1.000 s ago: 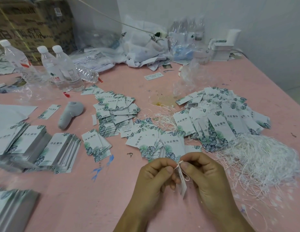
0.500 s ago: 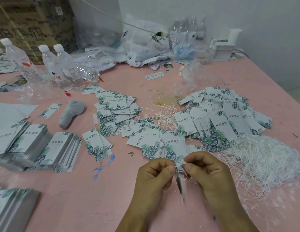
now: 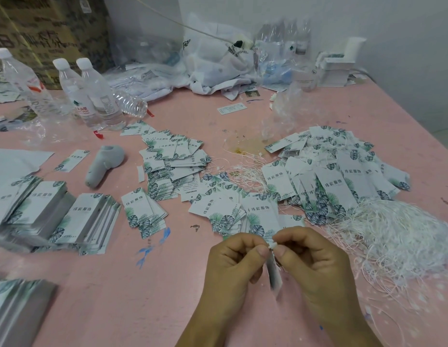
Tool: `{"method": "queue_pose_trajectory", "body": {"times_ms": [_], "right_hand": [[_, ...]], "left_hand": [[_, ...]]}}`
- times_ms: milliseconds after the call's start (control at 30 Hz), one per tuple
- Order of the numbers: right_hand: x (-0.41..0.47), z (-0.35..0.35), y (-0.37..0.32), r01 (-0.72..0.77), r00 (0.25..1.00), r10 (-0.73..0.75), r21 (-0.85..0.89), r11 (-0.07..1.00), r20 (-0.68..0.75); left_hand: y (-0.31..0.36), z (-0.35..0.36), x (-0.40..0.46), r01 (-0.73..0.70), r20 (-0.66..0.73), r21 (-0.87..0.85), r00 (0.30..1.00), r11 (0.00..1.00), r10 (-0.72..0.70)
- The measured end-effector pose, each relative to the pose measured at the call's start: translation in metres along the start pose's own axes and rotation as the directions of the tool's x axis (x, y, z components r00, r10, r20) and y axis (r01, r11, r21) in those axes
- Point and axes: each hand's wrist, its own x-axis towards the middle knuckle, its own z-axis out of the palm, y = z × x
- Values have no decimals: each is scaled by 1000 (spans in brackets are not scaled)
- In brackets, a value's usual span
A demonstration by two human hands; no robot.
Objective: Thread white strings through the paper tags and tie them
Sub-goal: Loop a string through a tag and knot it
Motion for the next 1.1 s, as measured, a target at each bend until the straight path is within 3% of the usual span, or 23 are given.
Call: {"method": "queue_pose_trajectory", "body": {"times_ms": [800, 1100], "right_hand": [[0, 4, 1, 56, 998, -55, -77, 995, 10], [4, 0, 3, -20, 997, 16, 57, 998, 75]], "left_hand": [[2, 1, 0, -12, -53, 41, 998, 999, 14], [1, -1, 1, -48, -56, 70, 997, 996, 52]]}}
